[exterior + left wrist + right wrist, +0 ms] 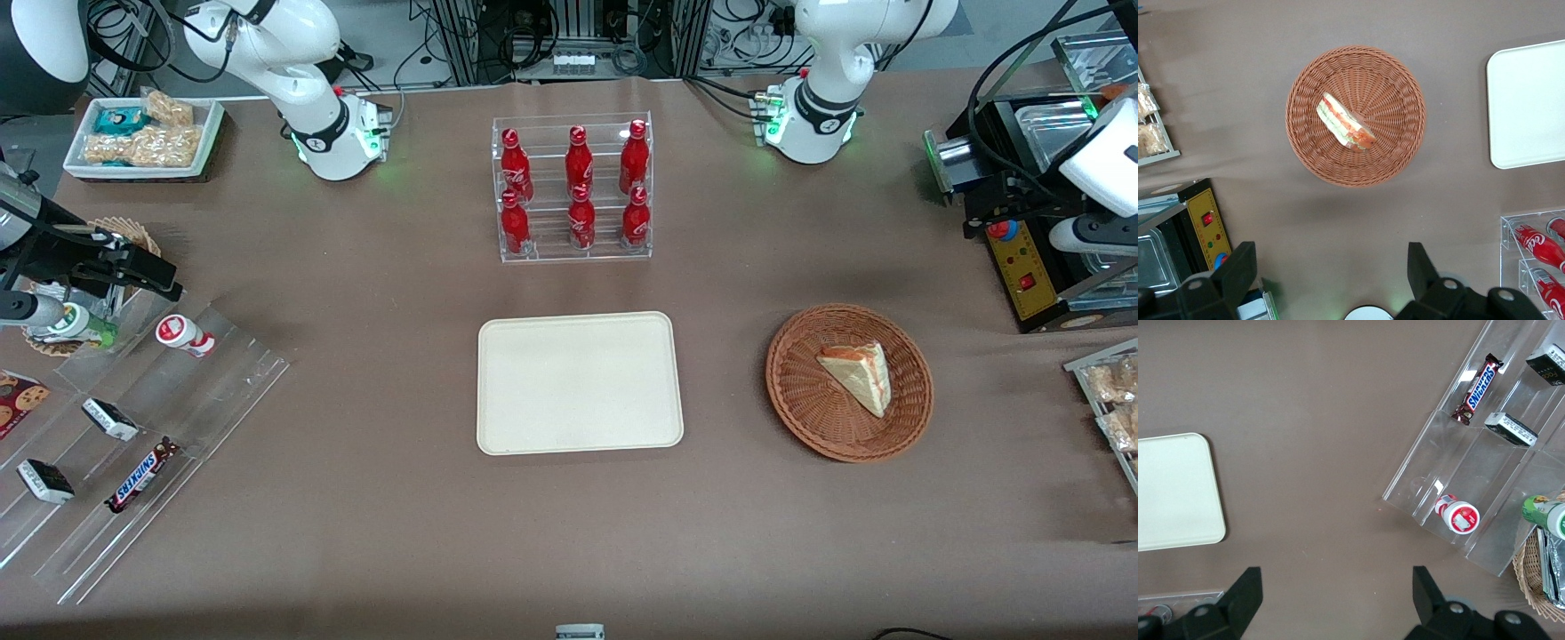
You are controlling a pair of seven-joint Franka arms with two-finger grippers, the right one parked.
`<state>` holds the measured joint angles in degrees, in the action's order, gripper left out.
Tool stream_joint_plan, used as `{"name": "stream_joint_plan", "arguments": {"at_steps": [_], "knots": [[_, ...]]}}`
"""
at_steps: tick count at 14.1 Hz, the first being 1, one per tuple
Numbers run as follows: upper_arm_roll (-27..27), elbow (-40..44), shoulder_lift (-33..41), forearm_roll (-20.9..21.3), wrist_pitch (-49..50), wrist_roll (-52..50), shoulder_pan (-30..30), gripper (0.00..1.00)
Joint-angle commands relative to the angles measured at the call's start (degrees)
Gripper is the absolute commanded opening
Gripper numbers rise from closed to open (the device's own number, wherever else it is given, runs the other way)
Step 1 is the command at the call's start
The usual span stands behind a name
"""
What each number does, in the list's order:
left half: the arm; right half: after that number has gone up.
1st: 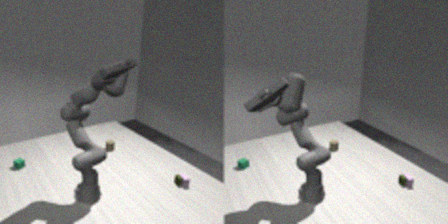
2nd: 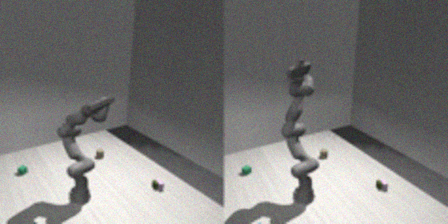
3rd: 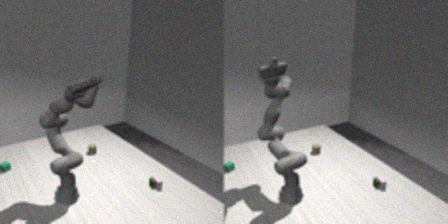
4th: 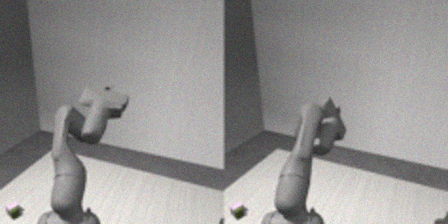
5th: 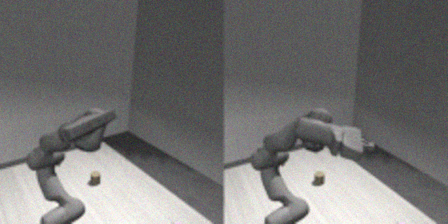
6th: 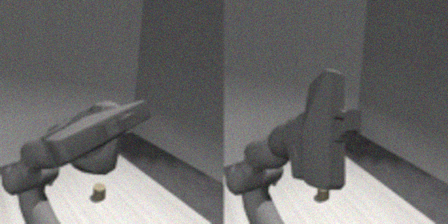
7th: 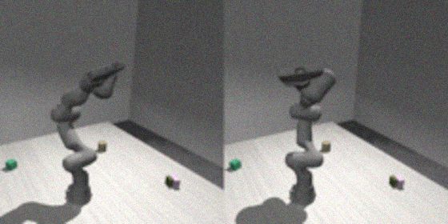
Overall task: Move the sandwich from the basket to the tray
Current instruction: 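Move the left gripper toward the wicker basket with the sandwich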
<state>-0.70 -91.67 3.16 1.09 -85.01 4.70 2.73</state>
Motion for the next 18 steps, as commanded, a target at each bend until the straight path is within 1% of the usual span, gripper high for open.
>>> {"name": "stream_joint_plan", "arguments": {"at_steps": [1,2,7,10,12,14,16,18], "knots": [[0.5,0.7,-0.3,-0.1,1.3,1.2,-0.7,1.00],[0.5,0.5,-0.3,0.6,1.3,1.5,-0.7,1.00],[0.5,0.4,-0.8,0.7,3.2,1.0,-0.8,1.00],[0.5,-1.9,-3.8,0.6,0.8,0.2,-0.8,1.00],[0.4,-6.9,-4.0,0.7,-4.7,0.1,-0.9,1.00],[0.4,-12.8,-4.9,0.7,-12.2,-0.7,-0.9,1.00],[0.4,-18.5,-6.7,0.8,-20.8,-4.8,-0.9,1.00],[0.1,-22.8,-8.3,0.8,-28.2,-6.7,-0.9,1.00]]}}
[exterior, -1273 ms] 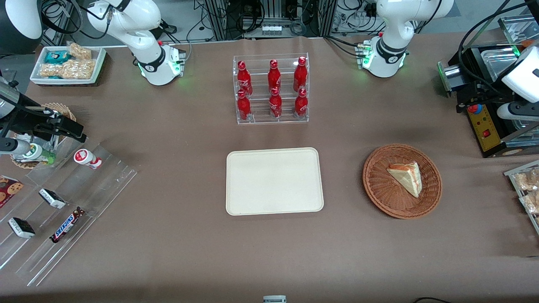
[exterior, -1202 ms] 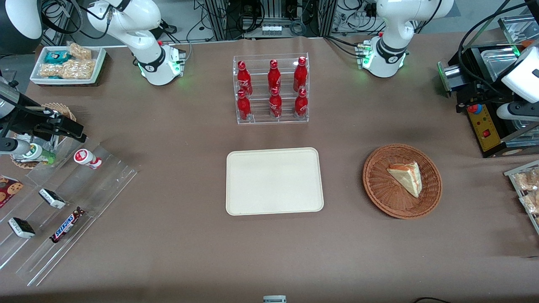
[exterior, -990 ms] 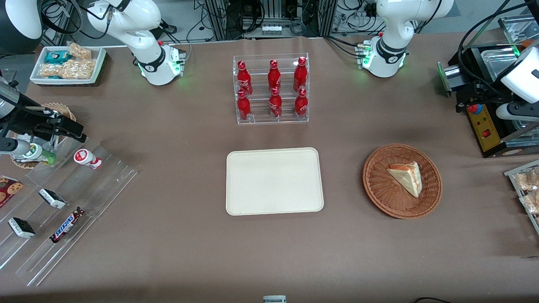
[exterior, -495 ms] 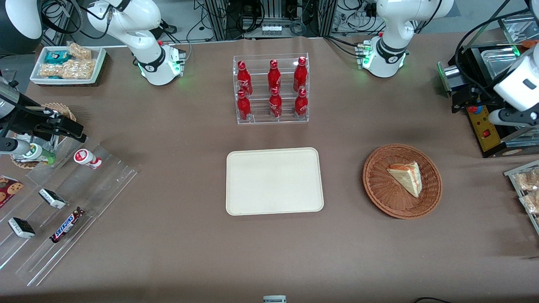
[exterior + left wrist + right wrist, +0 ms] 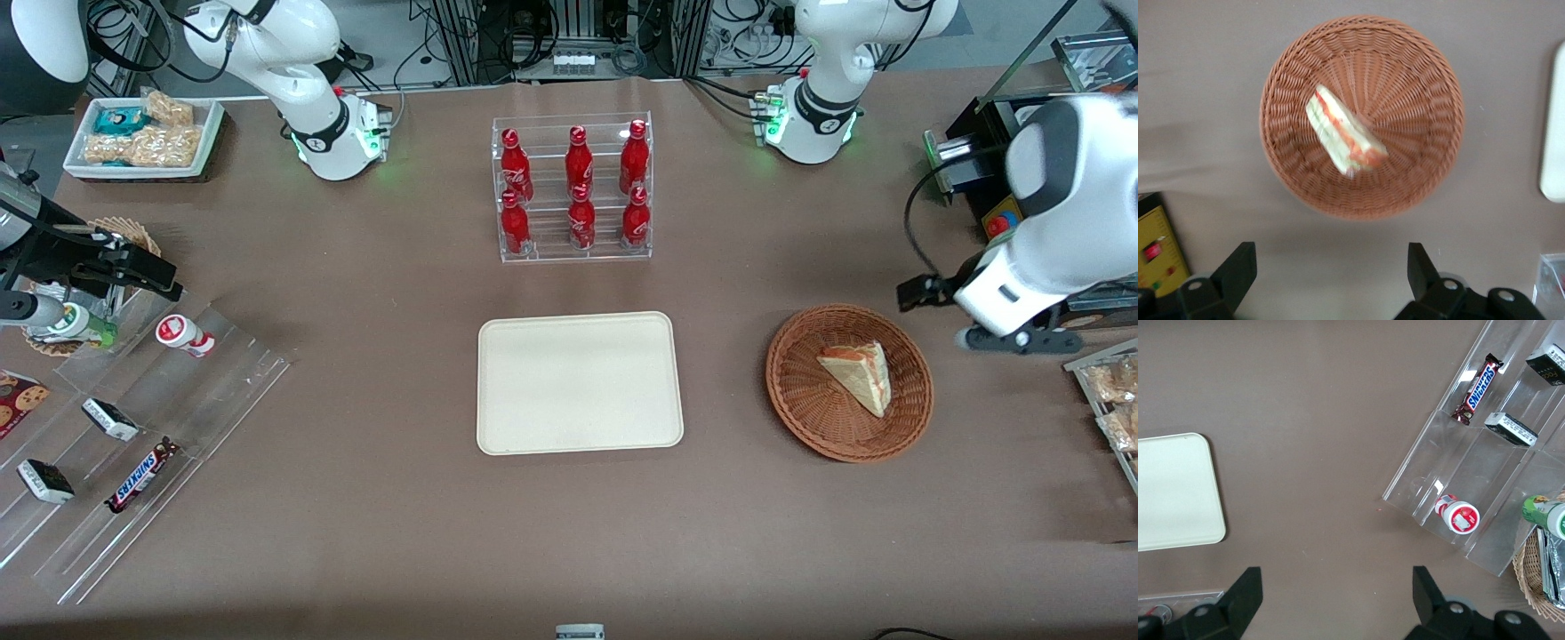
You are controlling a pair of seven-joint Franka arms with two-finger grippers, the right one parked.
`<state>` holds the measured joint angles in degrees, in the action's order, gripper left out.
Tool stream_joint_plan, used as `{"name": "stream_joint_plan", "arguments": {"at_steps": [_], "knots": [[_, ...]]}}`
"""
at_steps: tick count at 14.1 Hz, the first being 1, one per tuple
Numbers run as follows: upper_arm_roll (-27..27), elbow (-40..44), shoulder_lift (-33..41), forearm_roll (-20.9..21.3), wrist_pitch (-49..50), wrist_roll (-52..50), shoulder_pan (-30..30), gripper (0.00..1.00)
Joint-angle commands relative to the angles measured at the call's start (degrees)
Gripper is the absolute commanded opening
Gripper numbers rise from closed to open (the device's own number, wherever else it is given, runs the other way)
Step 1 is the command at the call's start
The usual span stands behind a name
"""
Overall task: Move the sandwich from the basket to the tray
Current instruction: 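Lower the open left gripper over the wrapped sandwich in the basket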
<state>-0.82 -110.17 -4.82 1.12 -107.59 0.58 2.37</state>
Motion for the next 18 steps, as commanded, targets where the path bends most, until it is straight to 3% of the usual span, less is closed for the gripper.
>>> {"name": "stream_joint_plan", "arguments": {"at_steps": [1,5,7,10,14,15,16,17,18], "knots": [[-0.1,-6.2,-1.4,0.7,-9.6,-3.0,-0.5,1.00],[-0.5,-13.8,-3.0,0.6,-24.3,-16.4,-0.5,1.00],[-0.5,-15.9,-4.1,0.5,-29.3,-29.0,-0.4,1.00],[-0.5,-16.2,-6.9,0.5,-32.9,-46.8,-0.2,1.00],[-0.4,-17.4,-10.9,-0.2,-37.7,-57.6,-0.2,0.98],[-0.3,-17.4,-11.3,-0.3,-38.4,-59.2,-0.1,0.76],[-0.3,-17.4,-12.0,-0.3,-38.5,-60.6,0.0,0.38],[-0.2,-17.4,-12.1,-0.3,-38.5,-60.6,0.0,0.13],[-0.2,-17.0,-12.0,-0.3,-38.1,-60.2,0.0,0.07]]}}
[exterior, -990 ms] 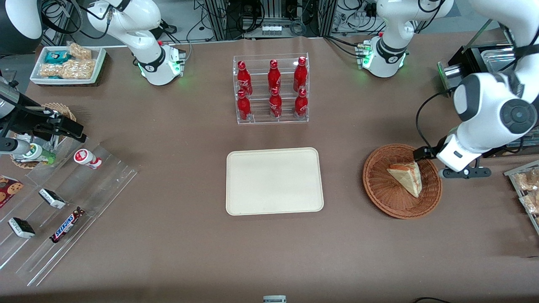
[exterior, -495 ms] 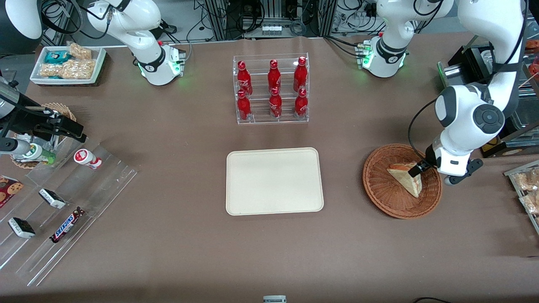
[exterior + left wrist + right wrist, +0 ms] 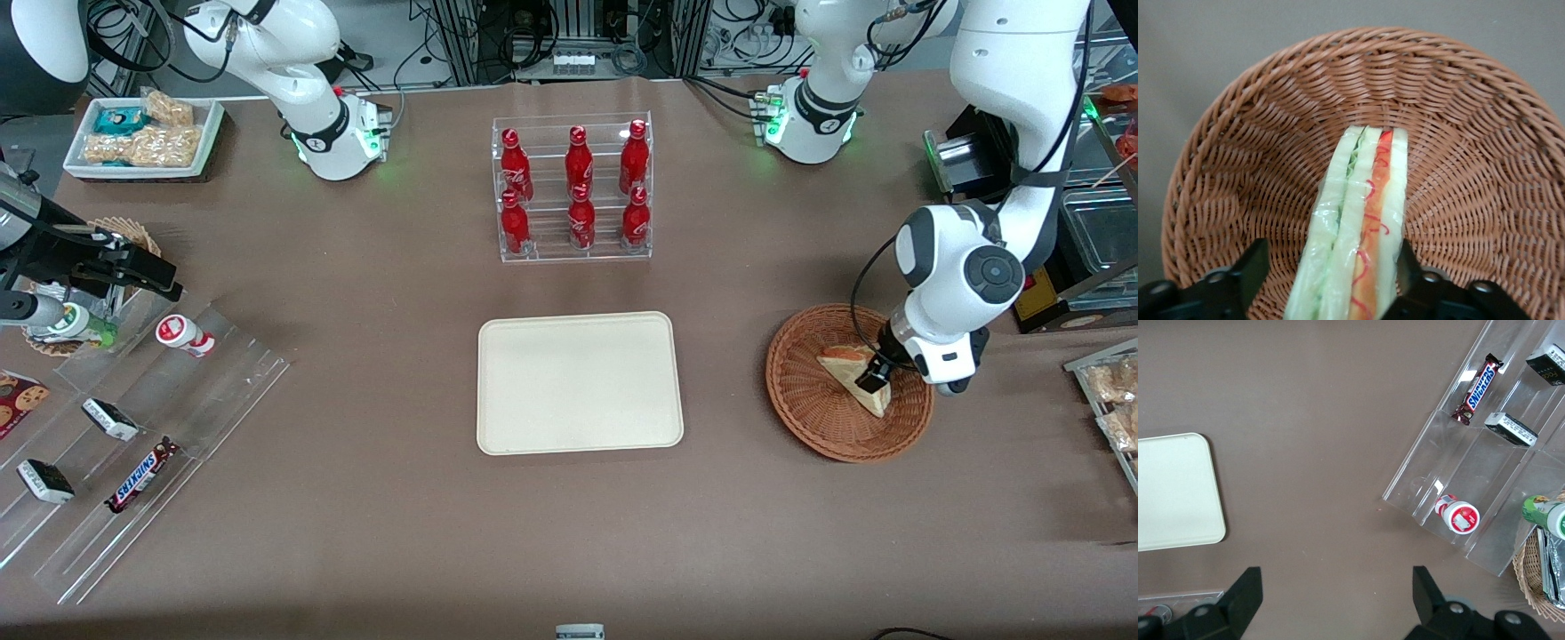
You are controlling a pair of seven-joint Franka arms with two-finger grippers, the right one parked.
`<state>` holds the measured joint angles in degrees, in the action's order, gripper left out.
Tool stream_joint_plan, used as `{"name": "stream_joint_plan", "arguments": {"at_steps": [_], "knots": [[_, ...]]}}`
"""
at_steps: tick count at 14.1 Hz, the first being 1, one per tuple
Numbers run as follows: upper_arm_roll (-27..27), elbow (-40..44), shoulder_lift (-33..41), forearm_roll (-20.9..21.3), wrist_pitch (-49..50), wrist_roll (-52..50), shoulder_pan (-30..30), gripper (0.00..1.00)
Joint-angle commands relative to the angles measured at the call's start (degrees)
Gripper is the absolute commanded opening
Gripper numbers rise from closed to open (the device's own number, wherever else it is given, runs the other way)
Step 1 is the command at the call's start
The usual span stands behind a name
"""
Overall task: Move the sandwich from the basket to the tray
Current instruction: 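Lower the open left gripper over the wrapped sandwich in the basket, then close the left gripper on the sandwich and lift it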
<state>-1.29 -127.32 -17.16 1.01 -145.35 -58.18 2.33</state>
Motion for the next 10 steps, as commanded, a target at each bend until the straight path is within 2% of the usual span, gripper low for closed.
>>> {"name": "stream_joint_plan", "arguments": {"at_steps": [1,3,6,8,10], "knots": [[0.3,0.7,0.8,-0.2,0.1,-1.1,0.1,0.05],[0.7,4.6,1.3,0.1,5.8,-0.9,0.4,0.03],[3.0,16.3,-0.8,0.2,18.4,-0.8,3.0,0.03],[3.5,22.5,-3.2,0.1,22.2,-0.8,6.9,0.04],[3.6,25.3,-5.3,0.1,22.4,0.3,12.8,0.04]]}}
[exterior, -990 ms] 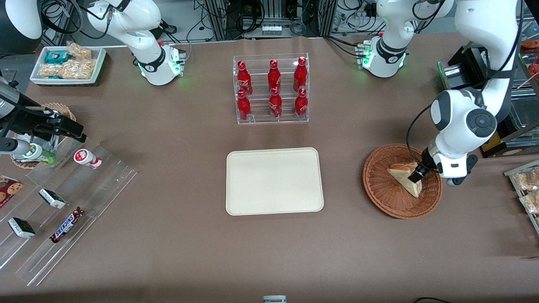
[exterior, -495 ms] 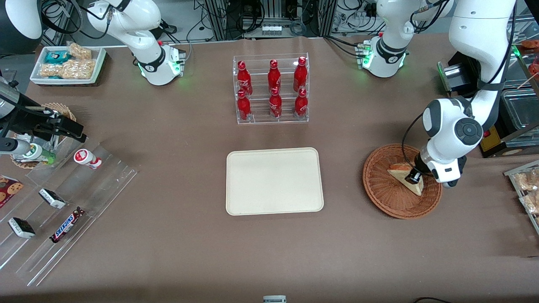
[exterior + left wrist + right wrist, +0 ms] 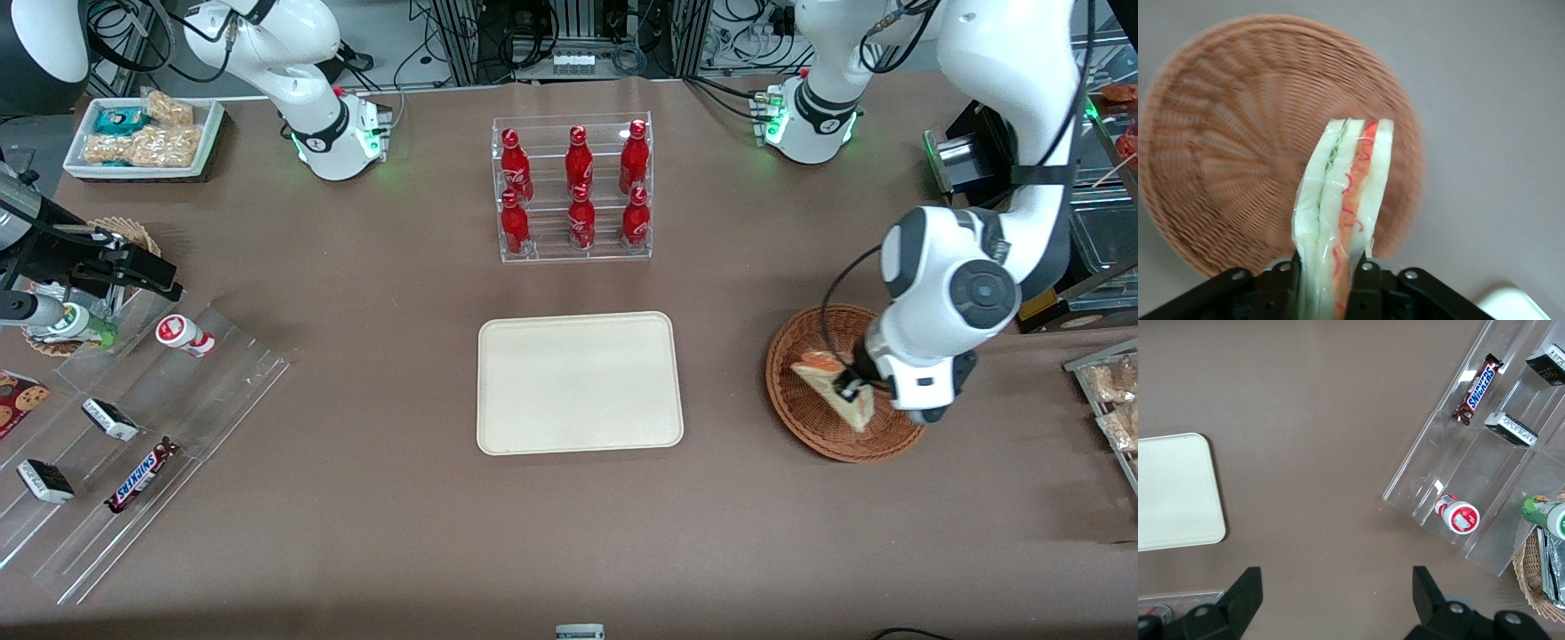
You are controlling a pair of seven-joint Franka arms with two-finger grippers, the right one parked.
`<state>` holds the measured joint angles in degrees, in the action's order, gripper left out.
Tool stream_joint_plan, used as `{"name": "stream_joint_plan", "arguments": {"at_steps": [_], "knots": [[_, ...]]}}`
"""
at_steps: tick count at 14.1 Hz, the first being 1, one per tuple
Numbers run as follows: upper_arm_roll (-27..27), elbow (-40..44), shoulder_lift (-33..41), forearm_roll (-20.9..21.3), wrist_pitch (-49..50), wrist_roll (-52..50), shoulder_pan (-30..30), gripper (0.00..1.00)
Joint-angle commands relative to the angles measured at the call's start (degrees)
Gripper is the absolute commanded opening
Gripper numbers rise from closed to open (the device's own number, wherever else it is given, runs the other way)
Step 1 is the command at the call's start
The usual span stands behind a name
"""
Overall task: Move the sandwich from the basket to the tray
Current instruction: 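Close the left gripper on the sandwich and lift it, then carry the sandwich with the left gripper over the cream tray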
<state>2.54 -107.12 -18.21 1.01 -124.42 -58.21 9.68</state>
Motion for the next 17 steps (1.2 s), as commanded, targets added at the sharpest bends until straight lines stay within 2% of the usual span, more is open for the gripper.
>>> {"name": "stream_joint_plan", "arguments": {"at_steps": [1,6,7,9,10,13,16,17], "knots": [[-0.3,5.9,-5.3,0.1,1.1,0.4,8.7,0.04],[-0.4,18.5,-15.1,0.8,1.0,0.4,22.2,0.05],[-0.4,20.4,-17.0,1.6,0.9,0.6,24.1,0.06],[-0.3,24.4,-20.9,5.8,0.8,2.2,27.3,0.06],[-0.3,25.5,-22.3,6.1,0.4,3.5,28.8,0.06],[-0.3,25.4,-25.5,5.9,-6.4,5.8,30.9,0.06],[-0.3,25.1,-27.1,5.3,-8.2,3.8,32.3,0.07],[-0.3,25.0,-27.3,5.3,-8.4,3.4,32.3,0.11]]}}
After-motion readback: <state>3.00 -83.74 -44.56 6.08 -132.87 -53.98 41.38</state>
